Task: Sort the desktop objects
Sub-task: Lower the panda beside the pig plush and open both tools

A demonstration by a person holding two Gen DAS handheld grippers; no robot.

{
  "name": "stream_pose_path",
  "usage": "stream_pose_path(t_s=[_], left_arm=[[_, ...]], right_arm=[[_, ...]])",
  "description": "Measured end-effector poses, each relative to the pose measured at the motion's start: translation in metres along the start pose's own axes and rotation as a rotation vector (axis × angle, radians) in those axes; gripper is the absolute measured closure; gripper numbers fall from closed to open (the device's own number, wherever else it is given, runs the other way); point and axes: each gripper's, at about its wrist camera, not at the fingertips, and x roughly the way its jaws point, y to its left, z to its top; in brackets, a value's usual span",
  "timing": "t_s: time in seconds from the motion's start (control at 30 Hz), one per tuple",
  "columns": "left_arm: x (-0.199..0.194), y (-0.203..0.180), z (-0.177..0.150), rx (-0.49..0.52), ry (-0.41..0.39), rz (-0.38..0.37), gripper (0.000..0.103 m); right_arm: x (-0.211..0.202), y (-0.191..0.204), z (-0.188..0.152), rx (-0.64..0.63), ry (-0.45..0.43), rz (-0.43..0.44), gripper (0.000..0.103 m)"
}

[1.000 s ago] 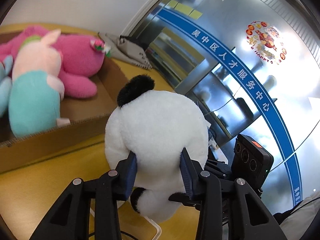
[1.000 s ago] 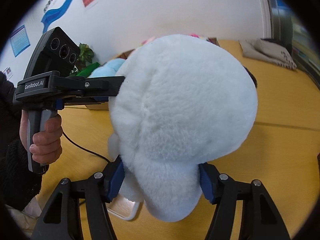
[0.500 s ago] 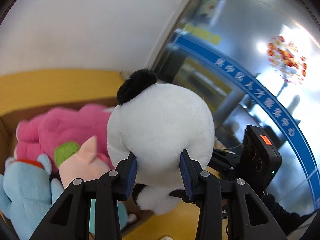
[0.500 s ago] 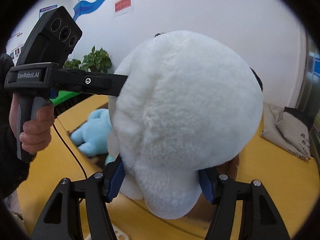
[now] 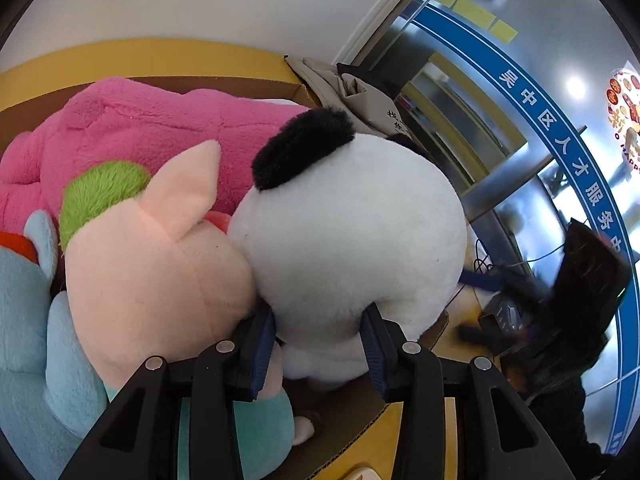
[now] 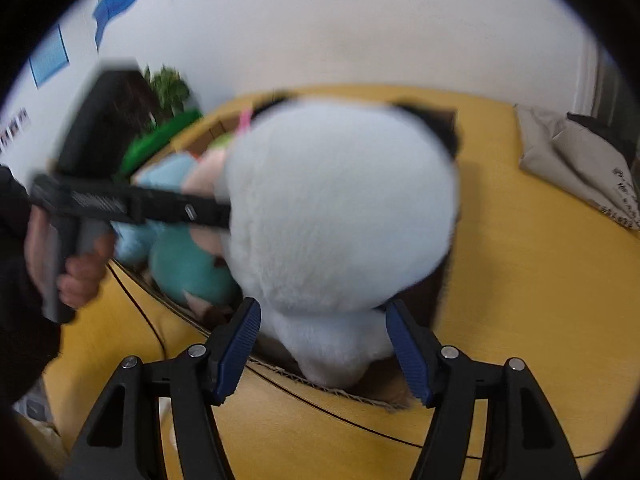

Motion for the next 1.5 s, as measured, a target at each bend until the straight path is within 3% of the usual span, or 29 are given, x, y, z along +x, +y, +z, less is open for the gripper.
stream_pose_path(t_s=[0.1,0.17,0.3,0.33,0.43,0.53,0.7,1.0,1.07,1.17,1.33,1.5], left_arm=[[0.000,-0.011,-0.001,0.013,-0.008,0.021,0.055],[-0.010,-0.012,-0.009,0.004,-0.021,0.045,0.050],[-0.043,-0.014,-0.030,-0.014,-0.081,0.161,0.049],[-0.053,-0.012,-0.036,-0.011,-0.095,0.191,0.045],[-0.083,-0.004,-0.061,-0.001,-0.141,0.320,0.018],[-0.101,0.017,-0.086,-0.014,-0.151,0.377,0.018],[-0.107,0.060,-0.121,-0.074,-0.108,0.346,0.018],[-0.116,0.056,-0.144,-0.027,-0.082,0.343,0.025],[-0.112,0.050,-0.140,-0.031,-0.083,0.339,0.028],[-0.116,0.048,-0.144,-0.032,-0.085,0.331,0.030],[-0.127,0.054,-0.145,-0.066,-0.085,0.399,0.028],[-0.160,0.046,-0.147,-0.112,-0.166,0.454,0.022]], right_arm=[[-0.037,-0.010,0.028,0.106,-0.151,0.029,0.037],[-0.025,-0.008,0.051,0.131,-0.175,-0.022,0.037],[0.039,0.008,0.069,0.084,-0.020,-0.140,0.036],[0.045,0.001,0.067,0.074,-0.001,-0.178,0.036],[0.047,0.011,0.066,0.090,0.018,-0.221,0.036],[0.038,0.018,0.057,0.084,0.054,-0.251,0.036],[0.028,0.019,0.041,0.119,0.069,-0.264,0.036],[0.027,0.032,0.027,0.120,0.103,-0.291,0.036],[0.021,0.040,0.016,0.130,0.104,-0.282,0.032],[0.017,0.052,0.000,0.160,0.113,-0.198,0.017],[0.016,0.077,-0.013,0.105,0.041,-0.239,0.014],[-0.014,0.093,-0.009,0.120,-0.103,-0.239,0.013]])
